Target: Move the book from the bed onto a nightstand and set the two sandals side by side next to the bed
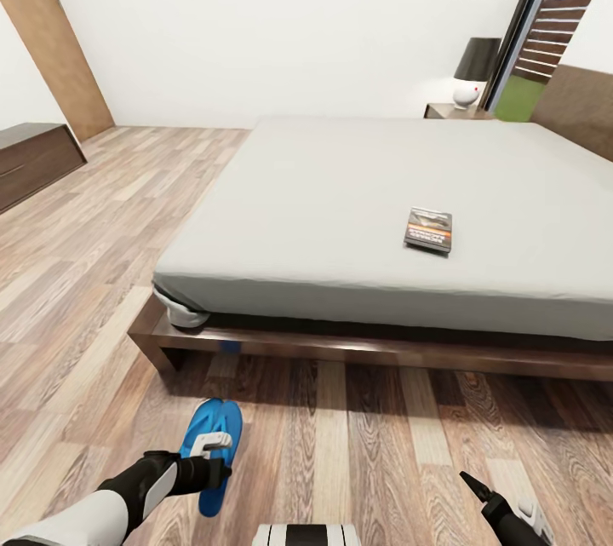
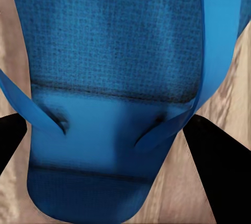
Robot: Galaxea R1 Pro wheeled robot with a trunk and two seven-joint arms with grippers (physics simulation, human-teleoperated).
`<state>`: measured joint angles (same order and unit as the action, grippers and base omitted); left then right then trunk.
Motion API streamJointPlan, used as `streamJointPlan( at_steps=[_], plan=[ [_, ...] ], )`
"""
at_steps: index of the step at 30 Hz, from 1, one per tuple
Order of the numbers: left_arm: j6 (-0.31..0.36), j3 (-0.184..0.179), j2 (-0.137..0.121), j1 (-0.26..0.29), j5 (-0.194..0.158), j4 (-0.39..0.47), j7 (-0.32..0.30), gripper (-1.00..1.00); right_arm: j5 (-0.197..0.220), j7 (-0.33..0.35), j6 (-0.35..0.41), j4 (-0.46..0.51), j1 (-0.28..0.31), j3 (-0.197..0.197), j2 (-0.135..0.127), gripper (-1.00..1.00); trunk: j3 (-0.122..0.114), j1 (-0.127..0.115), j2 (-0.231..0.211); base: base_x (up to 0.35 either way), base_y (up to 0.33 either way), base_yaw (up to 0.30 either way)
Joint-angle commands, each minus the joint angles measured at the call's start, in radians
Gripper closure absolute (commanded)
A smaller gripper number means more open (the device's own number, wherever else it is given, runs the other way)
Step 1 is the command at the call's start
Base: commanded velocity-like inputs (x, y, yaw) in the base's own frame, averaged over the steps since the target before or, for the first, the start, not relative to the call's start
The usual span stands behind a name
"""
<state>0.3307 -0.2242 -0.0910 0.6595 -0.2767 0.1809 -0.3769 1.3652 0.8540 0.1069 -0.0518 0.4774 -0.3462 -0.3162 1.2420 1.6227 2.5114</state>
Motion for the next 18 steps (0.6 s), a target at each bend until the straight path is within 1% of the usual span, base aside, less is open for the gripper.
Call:
streamJointPlan(
  at_steps=[1, 4, 10, 18],
  plan=[
    [0.005, -0.005, -0.001, 0.0, -0.01, 0.002, -0.001, 1.0, 0.011, 0.007, 0.01, -0.003, 0.001, -0.005, 0.0, -1.0, 0.001, 0.0, 0.0, 0.0, 0.0, 0.0],
    [0.0, 0.001, -0.001, 0.0, -0.01, 0.002, -0.001, 1.0, 0.011, 0.006, 0.01, -0.003, 0.001, -0.005, 0.0, -1.0, 0.001, 0.0, 0.0, 0.0, 0.0, 0.0],
    [-0.01, 0.003, -0.001, 0.0, -0.009, 0.002, -0.002, 1.0, 0.012, 0.005, 0.01, -0.003, 0.001, -0.005, 0.0, -1.0, 0.001, 0.0, 0.0, 0.004, 0.0, 0.0],
    [-0.013, 0.002, -0.001, 0.0, -0.009, 0.002, -0.002, 1.0, 0.012, 0.005, 0.01, -0.003, 0.001, -0.005, 0.0, -1.0, 0.001, 0.0, 0.0, 0.113, 0.0, 0.0]
  ],
)
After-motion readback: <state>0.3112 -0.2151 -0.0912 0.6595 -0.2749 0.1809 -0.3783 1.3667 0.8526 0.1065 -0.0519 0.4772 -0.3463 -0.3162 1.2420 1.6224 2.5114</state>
